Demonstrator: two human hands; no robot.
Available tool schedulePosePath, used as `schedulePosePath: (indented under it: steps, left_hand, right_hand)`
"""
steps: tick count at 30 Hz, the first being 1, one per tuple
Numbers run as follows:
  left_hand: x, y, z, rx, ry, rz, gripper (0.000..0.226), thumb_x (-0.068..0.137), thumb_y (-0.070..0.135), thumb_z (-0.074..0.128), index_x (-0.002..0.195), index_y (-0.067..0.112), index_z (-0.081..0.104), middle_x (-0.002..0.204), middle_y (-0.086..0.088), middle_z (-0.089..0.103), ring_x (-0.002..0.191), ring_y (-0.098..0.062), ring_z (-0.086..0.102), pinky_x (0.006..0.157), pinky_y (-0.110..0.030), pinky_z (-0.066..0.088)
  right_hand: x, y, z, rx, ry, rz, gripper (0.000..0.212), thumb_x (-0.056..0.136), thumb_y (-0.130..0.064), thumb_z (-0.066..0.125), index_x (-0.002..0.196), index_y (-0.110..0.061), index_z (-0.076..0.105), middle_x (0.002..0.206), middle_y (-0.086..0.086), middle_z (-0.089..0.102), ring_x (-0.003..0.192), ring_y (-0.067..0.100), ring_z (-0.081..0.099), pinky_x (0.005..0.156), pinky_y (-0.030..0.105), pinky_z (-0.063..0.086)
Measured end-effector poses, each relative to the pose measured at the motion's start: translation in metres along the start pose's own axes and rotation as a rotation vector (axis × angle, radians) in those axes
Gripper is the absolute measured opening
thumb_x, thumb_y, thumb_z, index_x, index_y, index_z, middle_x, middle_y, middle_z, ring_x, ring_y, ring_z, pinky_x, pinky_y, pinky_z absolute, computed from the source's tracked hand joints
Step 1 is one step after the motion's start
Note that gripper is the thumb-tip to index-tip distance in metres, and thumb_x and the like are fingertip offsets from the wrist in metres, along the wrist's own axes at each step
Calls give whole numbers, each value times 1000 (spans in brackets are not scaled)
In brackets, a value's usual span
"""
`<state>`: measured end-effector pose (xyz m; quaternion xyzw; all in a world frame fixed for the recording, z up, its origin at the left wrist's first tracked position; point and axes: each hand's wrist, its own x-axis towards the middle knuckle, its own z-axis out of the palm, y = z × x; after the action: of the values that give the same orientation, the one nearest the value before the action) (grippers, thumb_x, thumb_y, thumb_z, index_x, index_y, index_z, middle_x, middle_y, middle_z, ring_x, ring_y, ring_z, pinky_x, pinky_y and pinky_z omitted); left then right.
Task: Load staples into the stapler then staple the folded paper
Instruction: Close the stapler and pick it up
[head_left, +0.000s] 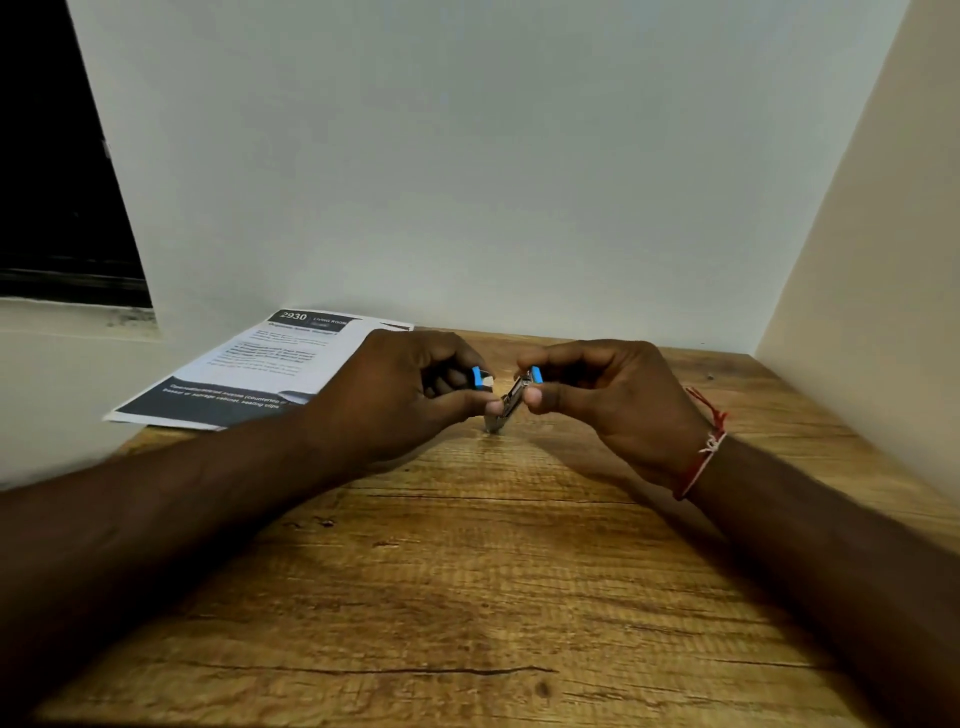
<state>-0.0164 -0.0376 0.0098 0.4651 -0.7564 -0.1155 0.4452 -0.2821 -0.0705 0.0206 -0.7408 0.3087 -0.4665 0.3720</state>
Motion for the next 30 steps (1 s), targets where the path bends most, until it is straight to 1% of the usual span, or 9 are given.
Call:
schedulePosePath:
  steps: [3, 8, 11, 15, 17, 19, 24, 28, 30]
  left_hand:
    - [-2, 3, 3, -3, -9, 30, 22, 86, 33, 98, 104, 28, 87, 81, 10, 82, 75, -9, 78, 77, -42, 66]
    - [-6, 8, 5, 84, -1, 83, 16, 93, 25, 93, 108, 27, 87, 78, 11, 81, 73, -11, 77, 74, -41, 64]
    - [-7, 7, 6, 138, 4, 104, 13, 95, 23, 90, 105, 29, 87, 74, 15, 78, 71, -8, 73, 71, -39, 61]
    - [-8, 12, 7, 127, -11, 143, 9, 94, 25, 92, 100, 30, 87, 70, 28, 72, 71, -3, 70, 67, -24, 52]
    - [-8, 14, 7, 109, -19, 125, 10, 94, 28, 92, 102, 30, 86, 72, 21, 74, 72, -5, 71, 69, -28, 56]
    - [-5, 15, 7, 100, -17, 106, 15, 93, 35, 93, 105, 30, 85, 78, 14, 78, 74, -9, 75, 73, -36, 62]
    - [-1, 10, -8, 77, -89, -28, 51, 77, 56, 99, 118, 30, 84, 89, 11, 83, 79, -12, 77, 81, -39, 66]
    - [16, -10, -39, 288, -13, -152, 52, 82, 73, 83, 114, 33, 84, 98, 17, 83, 92, -3, 76, 86, -29, 60]
    - [26, -30, -60, 452, 34, -265, 52, 87, 76, 78, 116, 32, 82, 111, 15, 82, 107, -11, 77, 94, -33, 58]
  right_hand:
    - [-2, -6, 4, -57, 2, -27, 36, 79, -5, 94, 114, -9, 86, 105, 3, 88, 103, 19, 84, 93, 33, 67]
    - [-6, -15, 11, -178, -16, -129, 31, 79, -6, 94, 106, -18, 86, 100, -11, 86, 94, 3, 82, 85, 18, 63]
    - [-6, -11, 14, -257, 7, -179, 29, 81, -10, 94, 108, -16, 88, 101, -8, 87, 95, 3, 82, 87, 22, 65]
    - [-4, -4, 15, -316, 18, -226, 28, 82, -14, 95, 110, -14, 88, 104, -5, 87, 98, 8, 83, 91, 34, 67]
    - [-3, -4, 12, -303, 15, -214, 27, 83, -16, 94, 110, -16, 88, 103, -7, 87, 99, 8, 83, 92, 34, 67]
    - [-1, -2, 7, -307, 8, -199, 27, 84, -16, 93, 110, -18, 88, 103, -8, 87, 99, 6, 82, 91, 28, 66]
    - [5, 7, -10, -292, 32, -149, 27, 83, -8, 93, 109, -12, 85, 102, -7, 86, 94, 3, 81, 83, 15, 60]
    - [9, 15, -27, -397, 78, -118, 29, 82, -11, 94, 108, -16, 85, 102, -9, 85, 95, 1, 80, 85, 13, 61]
    - [11, 18, -32, -474, 88, -124, 30, 81, -14, 95, 109, -17, 85, 101, -10, 84, 96, 0, 79, 84, 9, 58]
